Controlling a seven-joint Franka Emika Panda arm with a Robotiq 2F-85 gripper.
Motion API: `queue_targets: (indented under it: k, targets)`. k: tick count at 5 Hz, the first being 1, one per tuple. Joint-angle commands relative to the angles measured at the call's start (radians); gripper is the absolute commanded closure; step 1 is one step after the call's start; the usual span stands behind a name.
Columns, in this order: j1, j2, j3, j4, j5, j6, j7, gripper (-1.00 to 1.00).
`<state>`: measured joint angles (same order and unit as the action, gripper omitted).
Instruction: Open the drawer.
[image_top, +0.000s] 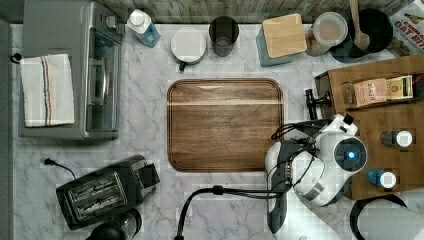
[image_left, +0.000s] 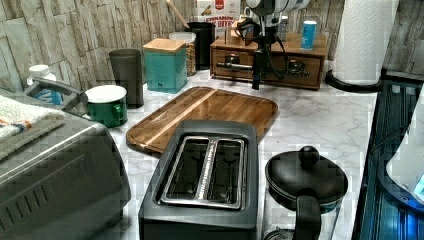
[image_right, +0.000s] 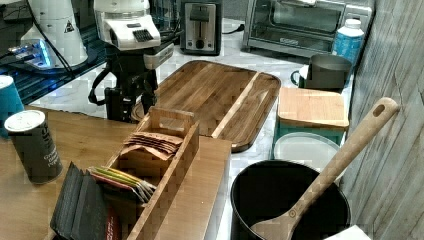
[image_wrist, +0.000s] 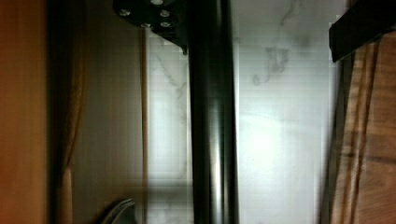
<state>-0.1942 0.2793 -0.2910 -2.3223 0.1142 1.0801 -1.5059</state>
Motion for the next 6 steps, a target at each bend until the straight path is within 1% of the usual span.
queue_targets:
  k: [1, 2, 3, 4, 5, 6]
  targets:
    - [0.040, -0.080, 0.150, -0.009, 0.145, -0.085, -0.200, -1.00]
    - [0.083, -0.135, 0.176, -0.080, 0.141, -0.100, -0.091, -1.00]
    - [0.122, -0.169, 0.217, -0.142, 0.168, -0.079, -0.013, -1.00]
    - [0.172, -0.212, 0.244, -0.184, 0.172, -0.096, 0.071, -1.00]
    - [0.206, -0.244, 0.266, -0.204, 0.212, -0.132, 0.092, -1.00]
    - [0.238, -0.325, 0.287, -0.278, 0.186, -0.082, 0.225, -1.00]
